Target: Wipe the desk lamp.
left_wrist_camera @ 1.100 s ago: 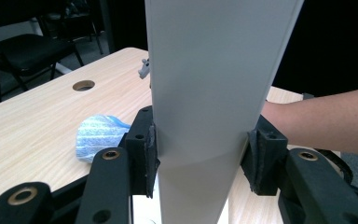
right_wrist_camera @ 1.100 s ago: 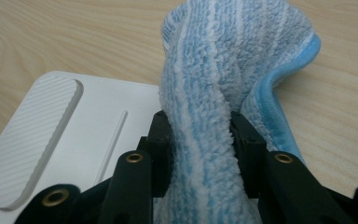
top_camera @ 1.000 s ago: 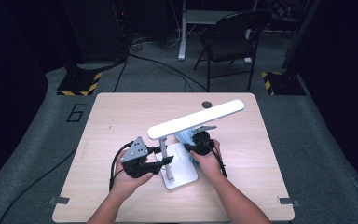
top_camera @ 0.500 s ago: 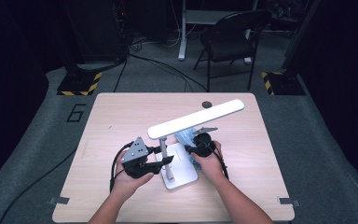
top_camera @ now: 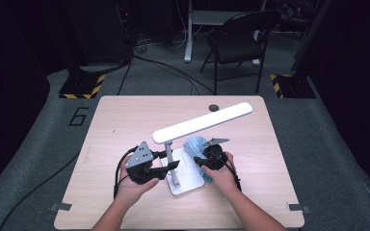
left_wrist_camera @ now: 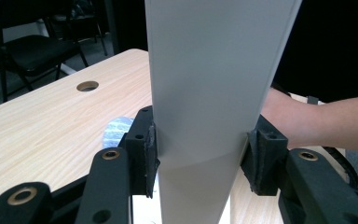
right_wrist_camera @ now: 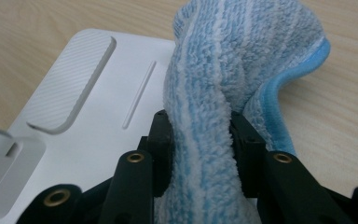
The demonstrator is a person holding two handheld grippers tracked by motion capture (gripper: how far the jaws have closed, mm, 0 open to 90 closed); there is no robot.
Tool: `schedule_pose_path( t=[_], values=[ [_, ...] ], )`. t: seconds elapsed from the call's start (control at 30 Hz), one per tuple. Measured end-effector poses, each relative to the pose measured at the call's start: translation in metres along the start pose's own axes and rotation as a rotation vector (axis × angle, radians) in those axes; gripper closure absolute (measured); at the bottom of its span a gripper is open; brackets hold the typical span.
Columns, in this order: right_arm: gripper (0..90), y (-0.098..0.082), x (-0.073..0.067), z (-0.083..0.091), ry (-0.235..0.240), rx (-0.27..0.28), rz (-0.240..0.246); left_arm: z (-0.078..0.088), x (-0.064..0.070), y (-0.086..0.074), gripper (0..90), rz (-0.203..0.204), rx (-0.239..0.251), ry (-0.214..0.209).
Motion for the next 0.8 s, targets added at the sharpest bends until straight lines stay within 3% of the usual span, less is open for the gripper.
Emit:
schedule_pose_path(
  t=[0.23, 0.43, 0.6, 0.8],
  values=[
    [66.7, -0.007, -0.005, 0.014, 0.024, -0.018, 0.02, 0.0, -0.001, 0.0, 52.7, -0.007, 0.002, 0.004],
    [66.8, -0.011, -0.011, 0.029, 0.062, 0.002, 0.03, 0.0, -0.001, 0.001, 52.8, -0.009, 0.002, 0.012],
    [66.7, -0.012, -0.02, 0.038, 0.046, 0.006, 0.093, 0.0, -0.001, 0.001, 52.8, -0.007, 0.001, 0.02],
    [66.7, -0.016, -0.031, 0.048, 0.07, 0.017, 0.117, 0.0, -0.003, 0.001, 52.8, -0.009, -0.003, 0.026]
  ],
)
Point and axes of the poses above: each handheld gripper's, and its own axes: z roughly backward along the jaws, y roughly out of its top, x roughly to its right, the point moved 1 cm from there along -z, roughly forward along the jaws, and after that the axes turned 6 degrees about y, right-handed, at the moved point
